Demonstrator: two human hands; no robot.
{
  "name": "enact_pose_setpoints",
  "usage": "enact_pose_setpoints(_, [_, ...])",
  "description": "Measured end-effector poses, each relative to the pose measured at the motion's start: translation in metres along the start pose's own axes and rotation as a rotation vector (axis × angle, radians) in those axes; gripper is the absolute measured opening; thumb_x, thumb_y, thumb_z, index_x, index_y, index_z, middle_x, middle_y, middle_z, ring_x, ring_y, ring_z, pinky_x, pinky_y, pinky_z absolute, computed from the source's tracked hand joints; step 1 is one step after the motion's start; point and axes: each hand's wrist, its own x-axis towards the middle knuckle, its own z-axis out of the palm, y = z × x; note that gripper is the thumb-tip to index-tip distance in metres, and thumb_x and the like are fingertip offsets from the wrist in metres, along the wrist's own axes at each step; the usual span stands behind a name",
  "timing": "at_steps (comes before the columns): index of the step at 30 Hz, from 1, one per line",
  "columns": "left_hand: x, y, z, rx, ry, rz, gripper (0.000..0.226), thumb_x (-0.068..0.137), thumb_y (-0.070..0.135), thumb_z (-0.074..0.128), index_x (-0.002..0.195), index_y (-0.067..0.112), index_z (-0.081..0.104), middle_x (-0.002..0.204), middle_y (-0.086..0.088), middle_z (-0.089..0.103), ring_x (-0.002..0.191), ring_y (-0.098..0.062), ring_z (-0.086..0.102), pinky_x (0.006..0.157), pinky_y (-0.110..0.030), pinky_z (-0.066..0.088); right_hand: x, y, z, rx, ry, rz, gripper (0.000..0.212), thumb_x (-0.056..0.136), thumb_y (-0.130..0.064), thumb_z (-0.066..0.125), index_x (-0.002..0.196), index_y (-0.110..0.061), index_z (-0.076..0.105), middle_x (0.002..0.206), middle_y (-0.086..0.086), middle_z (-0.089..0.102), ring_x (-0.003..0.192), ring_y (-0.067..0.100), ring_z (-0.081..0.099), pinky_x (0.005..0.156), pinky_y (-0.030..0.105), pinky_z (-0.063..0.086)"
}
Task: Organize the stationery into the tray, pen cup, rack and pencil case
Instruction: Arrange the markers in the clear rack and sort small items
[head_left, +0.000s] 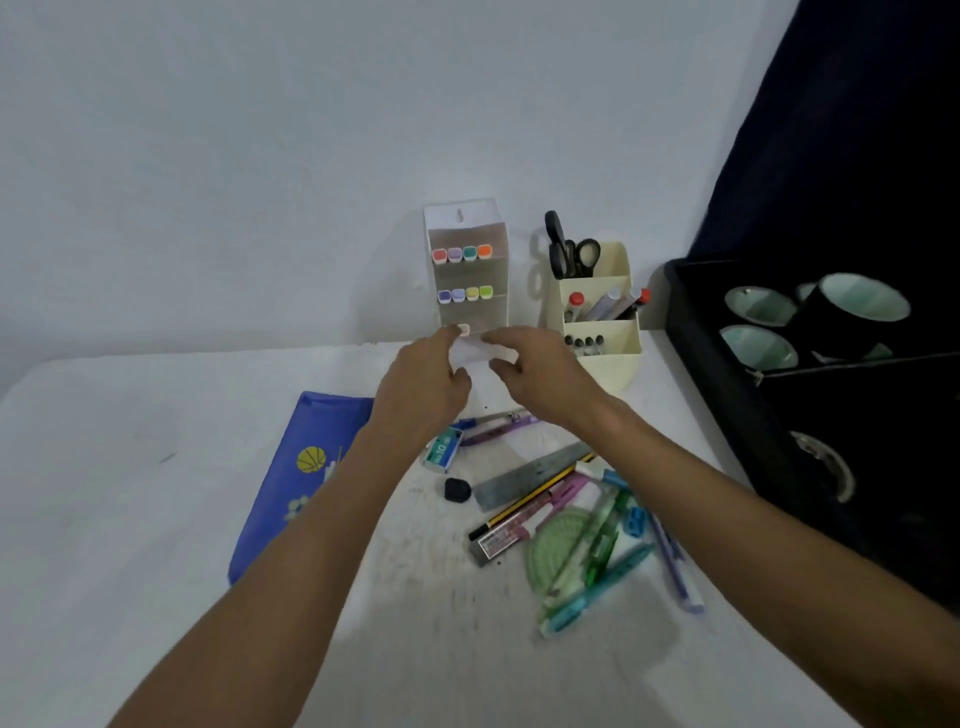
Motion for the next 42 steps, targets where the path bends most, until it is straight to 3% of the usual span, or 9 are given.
enact_pose_setpoints(6, [-0.046, 0.014, 0.002, 0.012, -0.265, 0.002, 0.029, 0.088, 0.026, 0.06, 0.117, 0.02, 0.064, 0.099, 0.003, 0.065, 0.079, -0.011, 0.053, 0.07, -0.018, 0.039, -0.057, 0.017, -0.043, -0.122, -0.222, 0.105, 0.025, 0.092, -0.015, 0.06, 0.116, -0.014, 0.067, 0.115, -0.001, 0.068, 0.069, -0.003, 0.049, 0.07, 0.007, 0.033])
enact_pose_setpoints(13, [-0.078, 0.032, 0.019, 0.001, -0.493, 0.02, 0.024, 0.084, 0.042, 0.064, 0.1, 0.024, 0.067, 0.082, 0.009, 0.064, 0.068, -0.003, 0.06, 0.066, -0.022, 0.048, -0.099, 0.045, -0.055, -0.273, -0.323, 0.226, 0.024, 0.088, -0.025, 0.066, 0.111, -0.019, 0.069, 0.106, -0.005, 0.066, 0.07, -0.001, 0.05, 0.062, 0.006, 0.035])
enact_pose_setpoints(17, [-0.092, 0.042, 0.032, 0.045, -0.549, 0.001, 0.024, 0.083, 0.048, 0.061, 0.088, 0.025, 0.061, 0.063, 0.005, 0.059, 0.056, -0.01, 0.062, 0.058, -0.029, 0.053, -0.106, 0.048, -0.037, -0.342, -0.364, 0.201, 0.03, 0.084, -0.029, 0.069, 0.112, -0.019, 0.067, 0.105, -0.001, 0.062, 0.092, 0.015, 0.058, 0.08, 0.029, 0.049])
enact_pose_setpoints(25, [-0.096, 0.042, 0.035, 0.117, -0.486, 0.039, 0.032, 0.089, 0.049, 0.052, 0.095, 0.02, 0.064, 0.071, 0.005, 0.061, 0.058, -0.012, 0.061, 0.06, -0.03, 0.056, -0.105, 0.05, -0.03, -0.371, -0.323, 0.17, 0.014, 0.088, -0.021, 0.061, 0.098, -0.016, 0.069, 0.095, 0.004, 0.063, 0.087, 0.021, 0.059, 0.078, 0.04, 0.052])
enact_pose_setpoints(29, [-0.085, 0.044, 0.02, -0.006, -0.38, 0.065, 0.024, 0.093, 0.037, 0.053, 0.094, 0.018, 0.066, 0.071, 0.004, 0.058, 0.066, -0.015, 0.057, 0.055, -0.023, 0.039, -0.096, 0.048, -0.036, -0.316, -0.193, 0.108, 0.018, 0.093, -0.024, 0.05, 0.086, -0.014, 0.064, 0.084, 0.006, 0.067, 0.074, 0.023, 0.059, 0.071, 0.042, 0.052])
enact_pose_setpoints(33, [-0.071, 0.045, -0.003, -0.242, -0.209, -0.003, 0.019, 0.09, 0.032, 0.06, 0.105, 0.025, 0.069, 0.073, 0.002, 0.061, 0.07, -0.018, 0.065, 0.063, -0.031, 0.052, -0.081, 0.026, -0.054, 0.089, -0.001, 0.181, 0.026, 0.1, -0.029, 0.042, 0.12, -0.018, 0.055, 0.091, 0.003, 0.066, 0.08, 0.02, 0.065, 0.072, 0.028, 0.048])
enact_pose_setpoints(36, [-0.062, 0.044, -0.017, -0.399, -0.095, -0.072, 0.021, 0.088, 0.027, 0.061, 0.107, 0.026, 0.07, 0.073, 0.0, 0.063, 0.07, -0.021, 0.067, 0.072, -0.042, 0.058, -0.073, 0.01, -0.062, 0.367, 0.072, 0.237, 0.027, 0.101, -0.034, 0.038, 0.125, -0.027, 0.049, 0.081, 0.006, 0.061, 0.061, 0.021, 0.064, 0.06, 0.025, 0.05])
enact_pose_setpoints(39, [-0.058, 0.044, -0.031, -0.431, 0.005, -0.076, 0.018, 0.091, 0.03, 0.057, 0.102, 0.026, 0.071, 0.07, 0.0, 0.066, 0.072, -0.02, 0.068, 0.074, -0.043, 0.058, -0.069, 0.003, -0.063, 0.423, 0.085, 0.278, 0.028, 0.101, -0.036, 0.038, 0.127, -0.031, 0.049, 0.071, -0.001, 0.053, 0.045, 0.002, 0.048, 0.041, 0.015, 0.04])
enact_pose_setpoints(42, [-0.056, 0.042, -0.04, -0.319, 0.105, -0.03, 0.023, 0.095, 0.027, 0.052, 0.106, 0.019, 0.071, 0.079, -0.002, 0.07, 0.074, -0.019, 0.065, 0.079, -0.03, 0.053, -0.065, 0.003, -0.061, 0.318, -0.03, 0.339, 0.025, 0.099, -0.03, 0.043, 0.121, -0.023, 0.051, 0.076, -0.01, 0.05, 0.055, 0.001, 0.045, 0.047, 0.013, 0.035])
